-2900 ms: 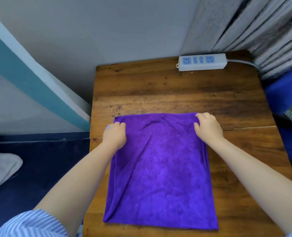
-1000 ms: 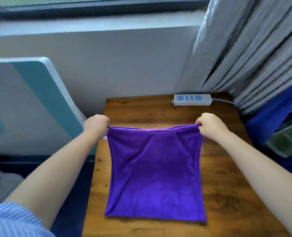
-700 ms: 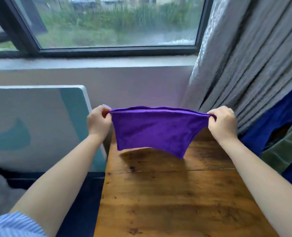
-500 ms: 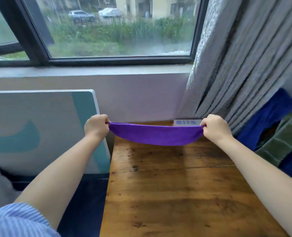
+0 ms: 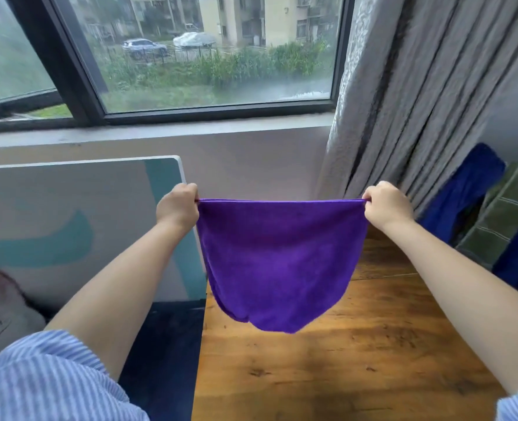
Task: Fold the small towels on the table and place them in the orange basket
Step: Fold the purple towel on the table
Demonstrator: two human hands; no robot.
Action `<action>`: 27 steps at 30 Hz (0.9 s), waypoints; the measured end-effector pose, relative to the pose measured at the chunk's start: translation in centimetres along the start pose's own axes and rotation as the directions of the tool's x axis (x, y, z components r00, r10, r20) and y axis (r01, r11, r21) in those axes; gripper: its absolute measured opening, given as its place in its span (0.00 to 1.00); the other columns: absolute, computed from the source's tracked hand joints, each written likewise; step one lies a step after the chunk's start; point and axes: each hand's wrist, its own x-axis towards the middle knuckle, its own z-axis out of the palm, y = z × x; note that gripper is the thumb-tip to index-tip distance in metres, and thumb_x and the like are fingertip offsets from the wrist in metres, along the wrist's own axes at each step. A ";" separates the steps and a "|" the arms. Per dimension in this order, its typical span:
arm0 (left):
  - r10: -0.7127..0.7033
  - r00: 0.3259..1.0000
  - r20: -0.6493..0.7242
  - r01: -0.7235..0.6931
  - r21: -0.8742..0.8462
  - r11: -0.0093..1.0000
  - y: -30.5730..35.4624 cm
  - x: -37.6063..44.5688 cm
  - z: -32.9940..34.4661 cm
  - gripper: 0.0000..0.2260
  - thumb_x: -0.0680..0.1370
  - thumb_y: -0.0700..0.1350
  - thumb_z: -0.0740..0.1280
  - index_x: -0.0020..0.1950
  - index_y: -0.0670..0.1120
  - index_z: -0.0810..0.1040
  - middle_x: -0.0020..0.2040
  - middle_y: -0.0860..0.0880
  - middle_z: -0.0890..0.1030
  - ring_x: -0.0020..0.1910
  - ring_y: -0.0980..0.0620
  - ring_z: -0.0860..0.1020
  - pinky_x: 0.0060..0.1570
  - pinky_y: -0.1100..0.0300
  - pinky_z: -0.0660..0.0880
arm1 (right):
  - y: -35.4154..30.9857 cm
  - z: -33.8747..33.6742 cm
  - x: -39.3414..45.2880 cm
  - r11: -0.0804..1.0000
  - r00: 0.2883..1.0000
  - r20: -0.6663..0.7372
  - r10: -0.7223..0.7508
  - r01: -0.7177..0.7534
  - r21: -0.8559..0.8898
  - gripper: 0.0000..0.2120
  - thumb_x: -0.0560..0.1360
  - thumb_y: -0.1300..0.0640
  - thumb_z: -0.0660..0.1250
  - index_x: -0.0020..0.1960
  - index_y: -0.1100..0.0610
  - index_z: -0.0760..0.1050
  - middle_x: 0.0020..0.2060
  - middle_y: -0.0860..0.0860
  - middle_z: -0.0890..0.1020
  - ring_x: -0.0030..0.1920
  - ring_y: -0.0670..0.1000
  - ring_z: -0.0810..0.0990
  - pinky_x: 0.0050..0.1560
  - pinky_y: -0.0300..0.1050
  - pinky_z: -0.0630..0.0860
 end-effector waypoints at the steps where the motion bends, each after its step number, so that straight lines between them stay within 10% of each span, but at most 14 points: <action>1: -0.030 0.999 0.027 0.030 -0.021 0.999 -0.1 0.1 0.1 0.08 0.77 0.36 0.58 0.52 0.37 0.75 0.55 0.38 0.76 0.54 0.38 0.75 0.49 0.53 0.71 | 0.0 0.3 0.1 1.000 1.000 0.029 0.002 -0.002 -0.009 0.12 0.74 0.66 0.58 0.54 0.63 0.77 0.54 0.64 0.74 0.55 0.64 0.75 0.52 0.51 0.72; 7: -0.343 0.933 0.107 0.357 -0.402 0.843 0.2 2.7 1.2 0.13 0.73 0.30 0.60 0.34 0.45 0.66 0.48 0.37 0.78 0.49 0.41 0.78 0.45 0.56 0.72 | -1.8 1.7 3.9 0.992 0.999 0.020 0.032 -0.035 0.123 0.13 0.73 0.69 0.58 0.54 0.66 0.76 0.55 0.66 0.73 0.55 0.65 0.74 0.54 0.51 0.71; 14: -0.312 0.947 -0.074 0.244 -0.465 0.851 1.7 6.2 1.4 0.09 0.77 0.32 0.58 0.53 0.32 0.74 0.54 0.34 0.78 0.54 0.38 0.75 0.52 0.54 0.69 | -3.0 1.4 9.8 0.947 0.981 -0.192 0.035 0.029 0.320 0.15 0.74 0.71 0.55 0.56 0.69 0.76 0.56 0.68 0.73 0.53 0.65 0.74 0.54 0.49 0.69; 20: -0.178 0.984 0.001 0.167 -0.352 0.921 0.9 3.7 4.2 0.09 0.75 0.30 0.58 0.44 0.42 0.71 0.55 0.40 0.80 0.50 0.41 0.74 0.41 0.61 0.62 | 0.0 4.9 8.1 0.974 0.985 -0.136 -0.104 0.129 0.187 0.11 0.73 0.70 0.59 0.52 0.69 0.78 0.51 0.67 0.76 0.50 0.66 0.76 0.47 0.53 0.73; 27: -0.023 0.896 0.443 -0.024 0.101 0.995 -1.9 -3.1 11.3 0.11 0.76 0.34 0.59 0.52 0.44 0.77 0.58 0.47 0.78 0.54 0.43 0.75 0.42 0.60 0.65 | 5.7 11.7 0.0 0.960 0.952 0.127 -0.278 0.281 -0.011 0.05 0.61 0.75 0.68 0.33 0.67 0.78 0.32 0.64 0.77 0.33 0.65 0.79 0.26 0.50 0.74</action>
